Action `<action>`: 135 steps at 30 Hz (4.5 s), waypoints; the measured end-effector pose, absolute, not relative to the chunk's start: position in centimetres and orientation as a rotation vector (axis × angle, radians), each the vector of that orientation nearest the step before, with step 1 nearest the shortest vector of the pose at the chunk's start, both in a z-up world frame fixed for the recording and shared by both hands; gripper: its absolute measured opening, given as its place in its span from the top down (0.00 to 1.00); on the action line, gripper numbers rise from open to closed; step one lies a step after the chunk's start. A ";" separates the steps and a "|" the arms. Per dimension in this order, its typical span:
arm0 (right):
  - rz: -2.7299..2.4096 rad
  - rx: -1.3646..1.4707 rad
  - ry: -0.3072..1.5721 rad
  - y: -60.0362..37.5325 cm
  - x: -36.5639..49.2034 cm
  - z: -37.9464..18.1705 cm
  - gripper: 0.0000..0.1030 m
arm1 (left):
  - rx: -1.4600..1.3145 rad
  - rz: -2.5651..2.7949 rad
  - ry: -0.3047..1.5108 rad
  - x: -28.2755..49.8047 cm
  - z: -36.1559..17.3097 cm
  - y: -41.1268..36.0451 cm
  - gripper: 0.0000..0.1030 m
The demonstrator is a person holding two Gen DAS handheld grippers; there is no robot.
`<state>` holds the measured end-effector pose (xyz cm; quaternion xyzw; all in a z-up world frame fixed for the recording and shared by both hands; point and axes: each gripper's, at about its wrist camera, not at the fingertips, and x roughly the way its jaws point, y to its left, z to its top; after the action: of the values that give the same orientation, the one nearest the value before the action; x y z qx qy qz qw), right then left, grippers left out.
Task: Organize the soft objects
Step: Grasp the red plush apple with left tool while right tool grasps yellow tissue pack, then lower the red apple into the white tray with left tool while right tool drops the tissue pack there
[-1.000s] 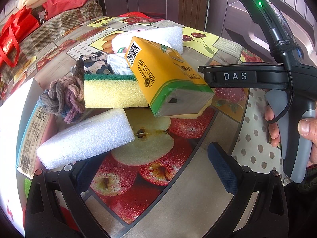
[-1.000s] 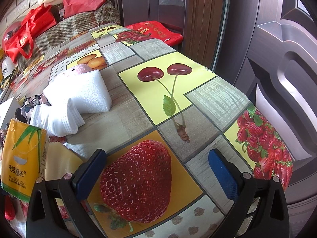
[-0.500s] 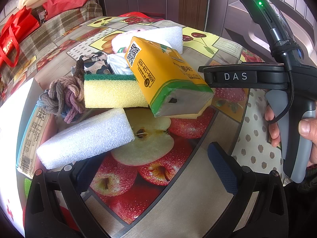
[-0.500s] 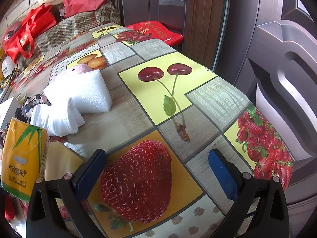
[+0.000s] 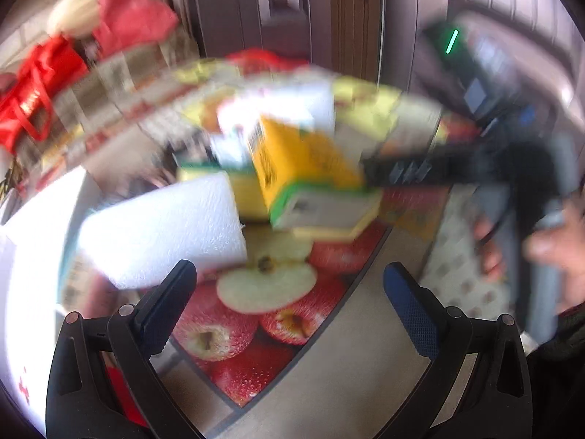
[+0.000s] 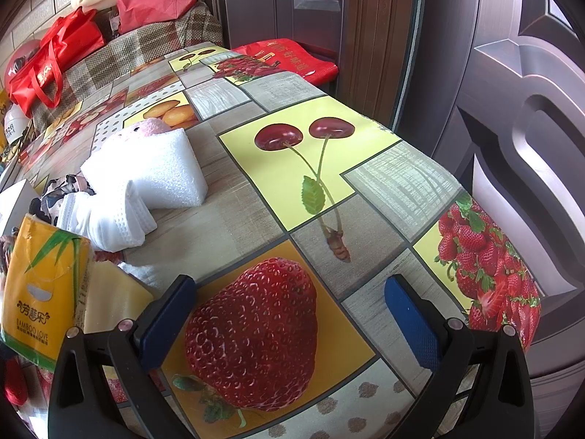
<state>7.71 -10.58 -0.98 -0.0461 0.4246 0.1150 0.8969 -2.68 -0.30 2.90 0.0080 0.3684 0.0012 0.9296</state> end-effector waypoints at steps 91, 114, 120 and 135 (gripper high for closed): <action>1.004 0.096 0.348 -6.5 -2.1 6.1 0.52 | -0.166 0.428 0.276 -20.9 6.4 12.0 0.55; 1.204 -0.192 0.288 5.7 -9.2 4.5 0.52 | -0.184 0.612 0.334 -20.4 4.4 18.2 0.55; 1.199 -0.205 0.315 7.5 -8.8 3.8 0.52 | -0.166 0.638 0.331 -20.3 4.4 19.1 0.55; 1.166 -0.279 0.306 13.5 -8.6 3.6 0.50 | -0.238 0.668 0.412 -18.7 3.7 23.2 0.55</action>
<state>-8.58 13.47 3.63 -0.1308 0.1436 0.5466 0.8145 -18.65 23.16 3.73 -0.1158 0.2002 0.3247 0.9171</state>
